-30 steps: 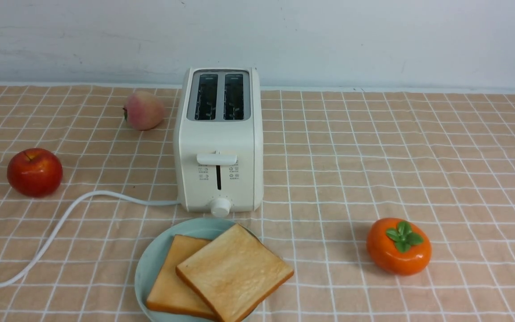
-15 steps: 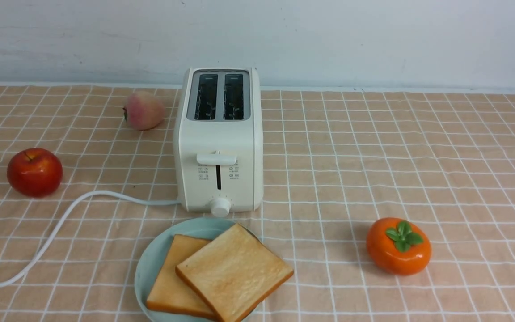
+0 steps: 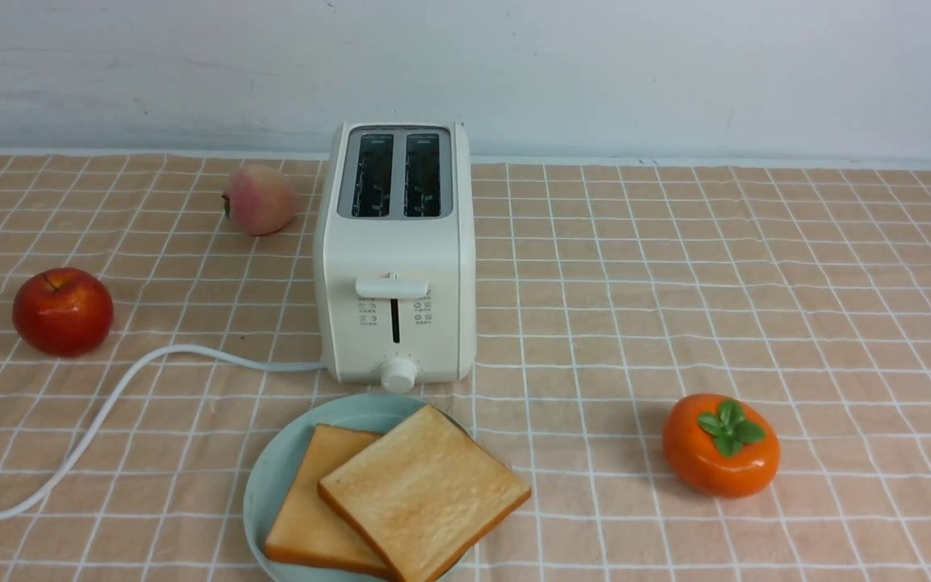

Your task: Take toasted bread from bread machine on light coffee tablecloth place on plate.

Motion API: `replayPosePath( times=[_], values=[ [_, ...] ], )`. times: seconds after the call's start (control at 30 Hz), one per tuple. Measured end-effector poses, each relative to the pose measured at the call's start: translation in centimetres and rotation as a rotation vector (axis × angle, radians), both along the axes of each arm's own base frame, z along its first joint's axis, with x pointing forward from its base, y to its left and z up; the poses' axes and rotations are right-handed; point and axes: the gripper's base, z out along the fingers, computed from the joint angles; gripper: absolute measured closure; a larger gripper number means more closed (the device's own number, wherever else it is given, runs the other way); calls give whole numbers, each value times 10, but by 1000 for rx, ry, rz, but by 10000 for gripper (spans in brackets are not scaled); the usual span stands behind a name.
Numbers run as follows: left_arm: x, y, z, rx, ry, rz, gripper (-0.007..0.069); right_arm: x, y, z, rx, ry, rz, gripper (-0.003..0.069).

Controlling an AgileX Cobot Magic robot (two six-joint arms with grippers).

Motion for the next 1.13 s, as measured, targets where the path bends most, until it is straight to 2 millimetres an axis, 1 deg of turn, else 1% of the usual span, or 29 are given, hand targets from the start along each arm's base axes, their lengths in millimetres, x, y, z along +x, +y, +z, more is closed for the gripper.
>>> replayPosePath(
  times=[0.43, 1.13],
  values=[
    [0, 0, 0, 0, 0, 0, 533, 0, 0, 0, 0, 0, 0, 475],
    [0, 0, 0, 0, 0, 0, 501, 0, 0, 0, 0, 0, 0, 445]
  ],
)
